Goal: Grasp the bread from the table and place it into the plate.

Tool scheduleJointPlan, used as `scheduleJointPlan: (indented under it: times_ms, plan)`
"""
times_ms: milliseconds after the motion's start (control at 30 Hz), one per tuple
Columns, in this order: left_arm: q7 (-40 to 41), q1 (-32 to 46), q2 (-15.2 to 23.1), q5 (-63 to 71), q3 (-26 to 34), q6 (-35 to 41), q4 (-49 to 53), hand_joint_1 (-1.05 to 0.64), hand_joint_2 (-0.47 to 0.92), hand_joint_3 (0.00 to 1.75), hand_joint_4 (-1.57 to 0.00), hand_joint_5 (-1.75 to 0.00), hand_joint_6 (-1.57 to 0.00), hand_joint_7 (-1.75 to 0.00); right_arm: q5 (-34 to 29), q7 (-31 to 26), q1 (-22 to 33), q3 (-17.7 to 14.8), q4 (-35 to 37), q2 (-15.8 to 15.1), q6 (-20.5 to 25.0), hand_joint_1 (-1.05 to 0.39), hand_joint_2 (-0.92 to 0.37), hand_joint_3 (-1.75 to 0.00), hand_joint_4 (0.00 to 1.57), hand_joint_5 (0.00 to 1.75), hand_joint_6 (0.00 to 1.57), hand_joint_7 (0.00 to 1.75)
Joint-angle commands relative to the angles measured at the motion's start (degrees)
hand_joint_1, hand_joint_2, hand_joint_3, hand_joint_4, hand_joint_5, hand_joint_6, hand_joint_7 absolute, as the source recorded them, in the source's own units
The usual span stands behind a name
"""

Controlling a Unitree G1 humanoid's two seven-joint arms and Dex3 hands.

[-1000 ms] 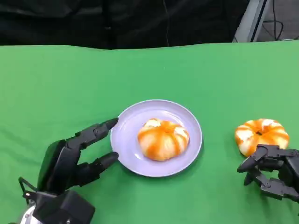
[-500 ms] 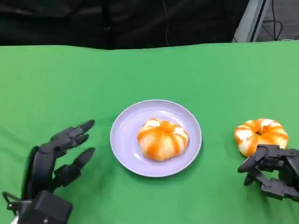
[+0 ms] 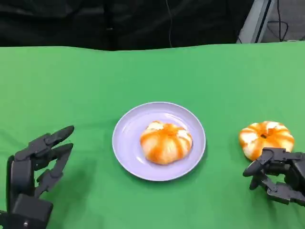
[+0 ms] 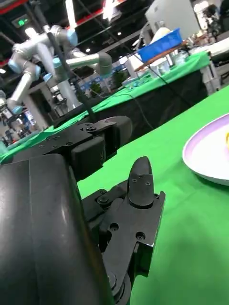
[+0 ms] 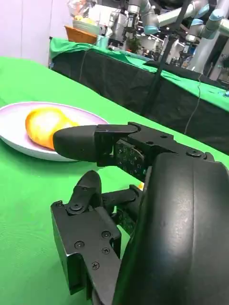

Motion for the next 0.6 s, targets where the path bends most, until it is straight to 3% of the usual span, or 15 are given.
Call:
scheduleJointPlan:
  times_ms: [33,67,100,200,233,267,400,500,600]
  plan:
    - [-0.61,0.76,-0.36,-0.92,1.14,-0.85,0.68,-0.04,0.92,0.38,-1.18,-0.09,-1.05,-0.06,0.71,0.09,-0.18,-0.50,0.07,-1.35,0.36,0.05,-0.79,-0.70,0.88,1.36,0.94,0.93]
    - [-0.63,0.92,-0.78,-1.32,1.46,-0.93,0.88,-0.02,0.92,0.39,-1.23,-0.14,-1.14,-0.10,0.93,0.38,-0.25,-0.57,0.11,-1.34,0.50,0.05,-0.79,-0.70,0.87,1.36,0.94,0.93]
    - [-0.71,1.03,-1.10,-1.64,1.73,-0.99,1.03,-0.01,0.92,0.40,-1.20,-0.31,-1.18,-0.13,1.06,0.55,-0.31,-0.61,0.14,-1.33,0.59,0.05,-0.80,-0.70,0.87,1.36,0.94,0.93]
    - [-1.07,1.03,-1.57,-1.82,2.25,-1.36,1.21,0.00,0.92,0.43,-0.98,-0.90,-1.23,-0.20,1.00,0.59,-0.30,-0.66,0.10,-1.32,0.61,0.05,-0.80,-0.69,0.87,1.36,0.94,0.93]
    - [-1.21,1.01,-1.66,-1.80,2.40,-1.48,1.26,0.01,0.92,0.43,-0.93,-1.01,-1.22,-0.23,0.97,0.59,-0.29,-0.68,0.09,-1.32,0.61,0.05,-0.80,-0.69,0.87,1.36,0.94,0.93]
    - [-1.49,0.96,-1.84,-1.98,2.57,-1.59,1.37,0.01,0.92,0.44,-0.91,-1.06,-1.22,-0.25,1.08,0.72,-0.28,-0.73,0.05,-1.29,0.60,0.05,-0.80,-0.69,0.87,1.36,0.94,0.93]
    - [-2.26,1.02,-2.40,-2.54,3.11,-1.73,1.67,0.00,0.92,0.46,-0.84,-1.28,-0.98,-0.78,1.40,1.04,-0.22,-0.87,0.08,-1.17,0.57,0.05,-0.80,-0.68,0.87,1.36,0.94,0.94]
    - [-3.03,1.11,-2.82,-3.26,3.59,-1.77,1.92,0.00,0.90,0.48,-0.83,-1.35,-0.91,-0.94,1.39,1.02,-0.23,-0.81,0.09,-1.22,0.48,0.05,-0.80,-0.68,0.87,1.37,0.94,0.94]
    - [-3.49,1.12,-2.97,-3.52,3.89,-1.76,1.96,-0.01,0.89,0.50,-0.82,-1.38,-0.89,-0.99,1.38,1.00,-0.24,-0.80,0.09,-1.24,0.45,0.05,-0.80,-0.68,0.86,1.37,0.94,0.94]
